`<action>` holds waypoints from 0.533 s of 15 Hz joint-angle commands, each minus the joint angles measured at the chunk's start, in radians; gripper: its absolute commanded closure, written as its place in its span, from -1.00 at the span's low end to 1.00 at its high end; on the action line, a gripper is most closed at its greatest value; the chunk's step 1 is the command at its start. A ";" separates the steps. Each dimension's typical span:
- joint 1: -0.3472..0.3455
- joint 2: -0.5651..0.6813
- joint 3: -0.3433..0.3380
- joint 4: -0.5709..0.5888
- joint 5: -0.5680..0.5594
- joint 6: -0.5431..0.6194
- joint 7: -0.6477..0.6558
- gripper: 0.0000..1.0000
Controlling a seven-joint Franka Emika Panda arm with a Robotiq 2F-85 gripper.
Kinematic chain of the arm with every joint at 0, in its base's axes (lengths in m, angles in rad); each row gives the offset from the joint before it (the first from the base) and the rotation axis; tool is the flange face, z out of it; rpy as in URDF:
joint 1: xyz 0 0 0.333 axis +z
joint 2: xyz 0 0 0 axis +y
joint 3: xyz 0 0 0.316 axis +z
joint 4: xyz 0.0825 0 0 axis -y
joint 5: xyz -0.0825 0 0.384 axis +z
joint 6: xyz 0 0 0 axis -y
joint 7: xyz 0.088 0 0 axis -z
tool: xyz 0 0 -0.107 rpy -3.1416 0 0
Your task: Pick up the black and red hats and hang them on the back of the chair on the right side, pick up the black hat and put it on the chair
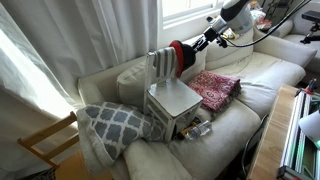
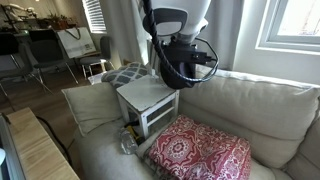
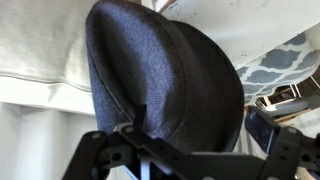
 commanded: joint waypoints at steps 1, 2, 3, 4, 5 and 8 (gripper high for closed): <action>0.042 -0.154 -0.057 -0.049 -0.014 0.030 0.106 -1.00; 0.049 -0.177 -0.065 -0.052 -0.006 0.021 0.131 -1.00; 0.051 -0.198 -0.066 -0.054 -0.002 0.003 0.151 -1.00; 0.057 -0.215 -0.072 -0.052 0.003 -0.014 0.175 -1.00; 0.061 -0.233 -0.071 -0.052 0.015 -0.043 0.207 -1.00; 0.066 -0.284 -0.062 -0.041 0.046 -0.109 0.296 -1.00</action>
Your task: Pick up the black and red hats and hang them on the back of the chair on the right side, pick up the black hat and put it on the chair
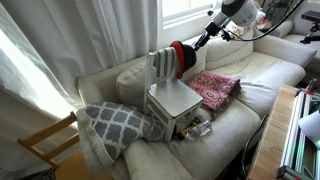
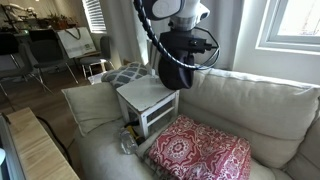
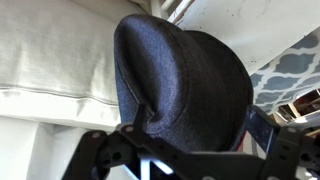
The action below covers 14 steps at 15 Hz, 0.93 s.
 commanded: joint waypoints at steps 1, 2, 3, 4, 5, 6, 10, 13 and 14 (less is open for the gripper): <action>0.018 -0.106 -0.010 -0.009 0.049 -0.098 0.107 -1.00; 0.021 -0.126 -0.007 -0.010 0.066 -0.114 0.133 -1.00; 0.022 -0.066 -0.009 0.003 0.050 -0.066 0.066 -1.00; 0.027 -0.086 -0.011 0.004 0.063 -0.082 0.082 -1.00; 0.031 -0.101 -0.013 0.004 0.070 -0.089 0.092 -1.00; 0.034 -0.110 -0.014 0.004 0.074 -0.094 0.097 -1.00; 0.023 -0.103 0.009 0.014 0.091 -0.088 0.090 -1.00; -0.001 -0.083 0.058 0.043 0.144 -0.098 0.074 -1.00; -0.002 -0.081 0.066 0.051 0.159 -0.102 0.076 -1.00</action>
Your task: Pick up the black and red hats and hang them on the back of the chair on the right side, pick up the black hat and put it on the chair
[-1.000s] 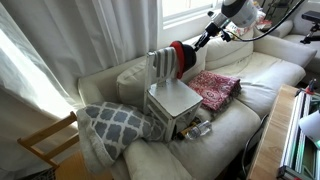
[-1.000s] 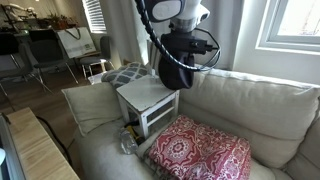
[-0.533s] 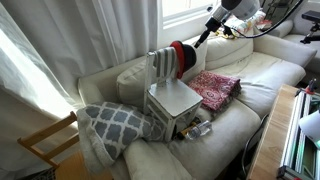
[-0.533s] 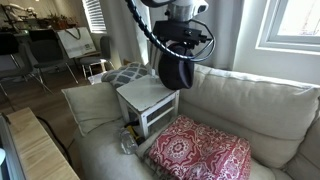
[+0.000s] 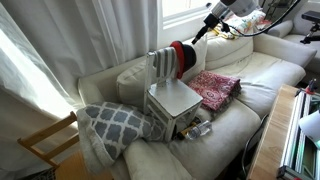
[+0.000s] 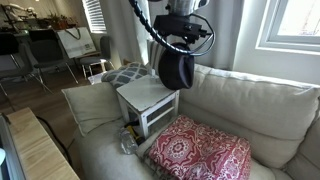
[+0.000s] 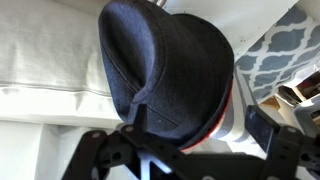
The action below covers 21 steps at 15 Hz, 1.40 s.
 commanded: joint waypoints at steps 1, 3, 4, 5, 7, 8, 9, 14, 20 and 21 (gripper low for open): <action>-0.017 0.019 0.042 0.027 0.073 -0.016 -0.028 -1.00; -0.015 0.029 0.055 0.035 0.099 -0.034 -0.023 -1.00; 0.001 0.036 0.046 0.037 0.099 -0.017 -0.026 -1.00; 0.014 0.047 0.037 0.043 0.102 -0.006 -0.023 -1.00; 0.025 0.071 0.035 0.053 0.110 0.003 -0.025 -1.00; 0.024 0.083 0.041 0.057 0.114 0.005 -0.028 -1.00; 0.016 0.107 0.058 0.062 0.115 0.009 -0.051 -1.00; 0.034 0.165 0.069 0.075 0.082 0.056 -0.097 -0.90; 0.051 0.213 0.065 0.081 0.048 0.135 -0.122 -0.27; 0.050 0.218 0.066 0.080 0.041 0.146 -0.122 -0.26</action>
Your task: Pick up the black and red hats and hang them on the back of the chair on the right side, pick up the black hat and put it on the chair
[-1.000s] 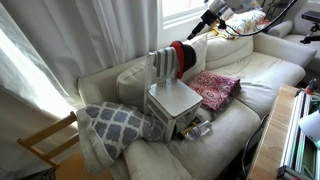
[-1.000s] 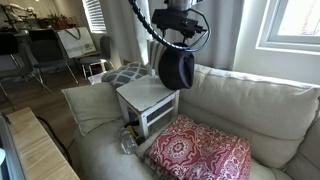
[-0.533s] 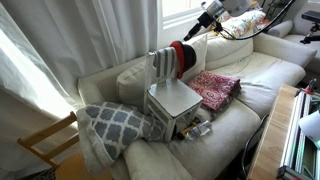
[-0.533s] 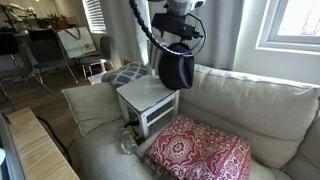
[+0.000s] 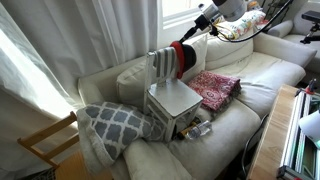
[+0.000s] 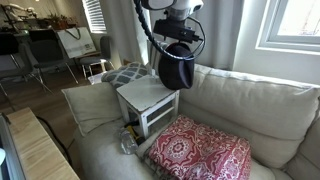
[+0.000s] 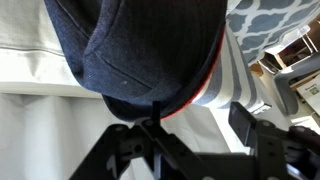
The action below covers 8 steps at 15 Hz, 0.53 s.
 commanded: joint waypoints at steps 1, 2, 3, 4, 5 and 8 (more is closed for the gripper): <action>0.000 0.050 0.003 0.014 -0.040 0.041 -0.010 -0.21; -0.002 0.055 0.003 0.015 -0.048 0.048 -0.008 -0.20; -0.004 0.058 0.002 0.015 -0.056 0.051 -0.005 -0.13; -0.008 0.062 0.004 0.017 -0.063 0.050 -0.003 -0.10; -0.010 0.065 0.004 0.018 -0.069 0.053 -0.001 -0.05; -0.014 0.075 0.001 0.028 -0.083 0.052 0.004 0.34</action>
